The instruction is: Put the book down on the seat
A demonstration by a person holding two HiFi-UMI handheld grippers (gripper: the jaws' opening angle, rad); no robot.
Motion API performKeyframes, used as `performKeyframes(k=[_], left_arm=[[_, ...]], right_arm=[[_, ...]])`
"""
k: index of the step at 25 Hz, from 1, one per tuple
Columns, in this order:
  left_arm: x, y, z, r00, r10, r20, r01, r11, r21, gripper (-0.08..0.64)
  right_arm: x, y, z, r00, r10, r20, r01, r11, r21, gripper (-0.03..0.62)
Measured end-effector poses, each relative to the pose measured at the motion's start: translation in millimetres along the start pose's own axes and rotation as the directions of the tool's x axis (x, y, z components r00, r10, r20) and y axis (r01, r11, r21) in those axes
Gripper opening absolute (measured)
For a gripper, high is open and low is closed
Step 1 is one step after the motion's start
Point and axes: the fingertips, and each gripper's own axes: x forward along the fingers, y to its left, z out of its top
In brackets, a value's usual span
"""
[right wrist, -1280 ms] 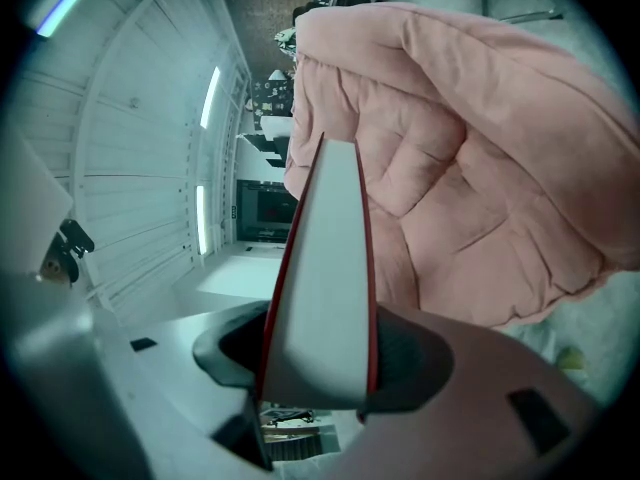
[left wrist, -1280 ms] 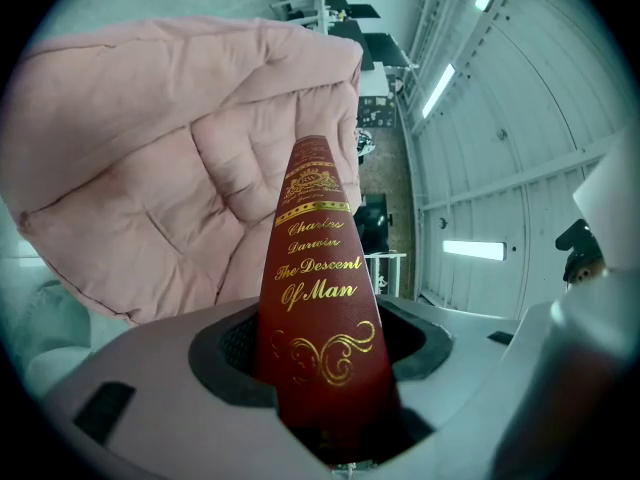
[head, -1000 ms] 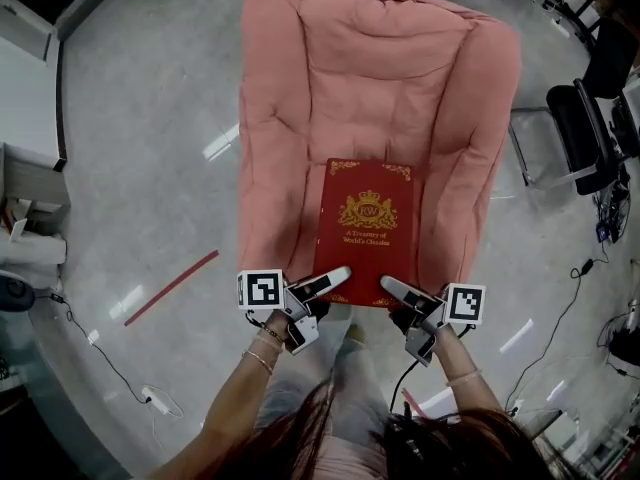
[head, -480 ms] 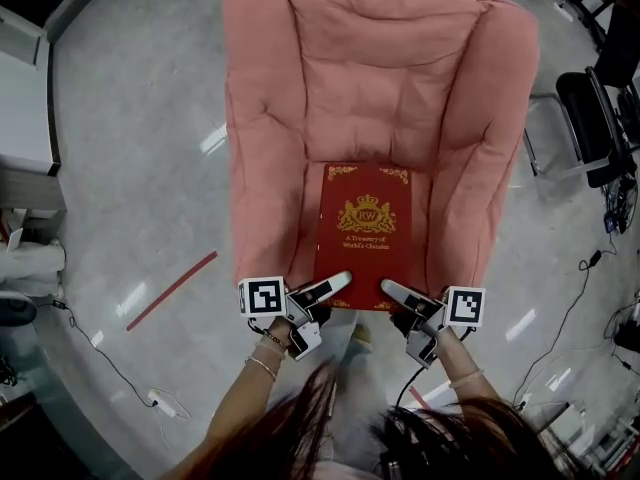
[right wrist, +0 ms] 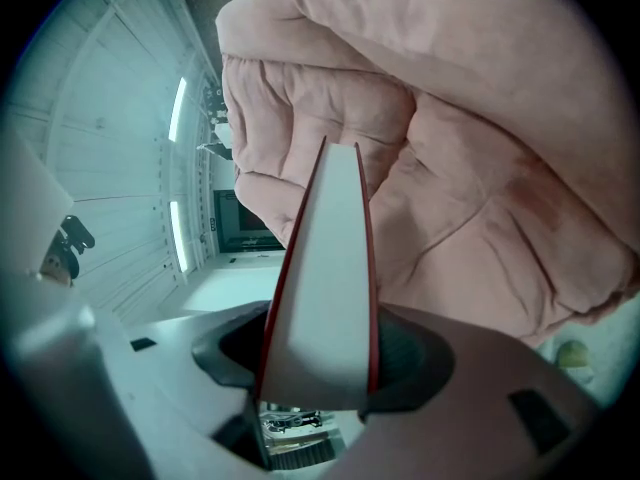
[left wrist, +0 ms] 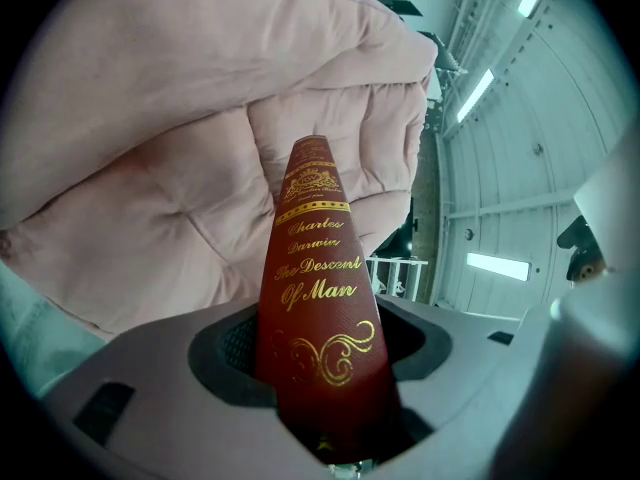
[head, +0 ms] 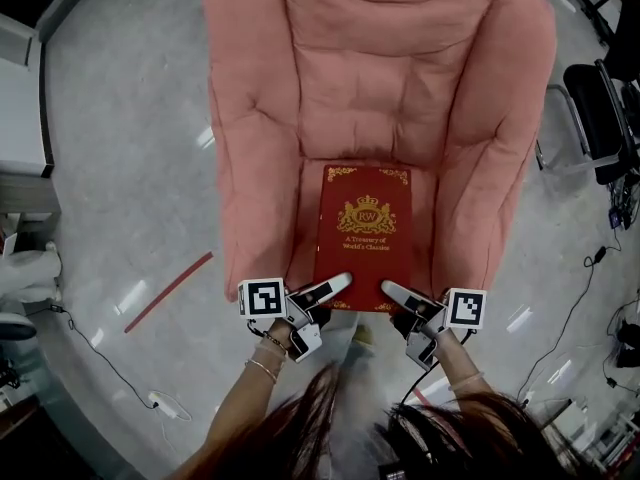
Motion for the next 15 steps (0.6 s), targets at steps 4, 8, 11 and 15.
performKeyframes(k=[4,8,11,15], left_arm=[[6,14,7,1.0,0.023,-0.005,-0.023,1.0,0.003,0.272],[11,21,4,1.0,0.019,0.009,-0.019,0.998,-0.054,0.272],[9,31,7,1.0,0.024,0.005,-0.024,0.999,-0.023,0.272],[11,40,10,1.0,0.031,0.005,-0.03,0.999,-0.035,0.272]], right_arm=[[5,-13,6,1.0,-0.004,0.003,0.004,1.0,0.028,0.27],[5,-25,8,1.0,-0.006,0.008,0.005,1.0,0.031,0.27],[9,-31,7,1.0,-0.002,0.013,0.001,0.999,0.035,0.27],[14,-41,8,1.0,0.0,0.023,-0.001,0.999,0.049,0.27]])
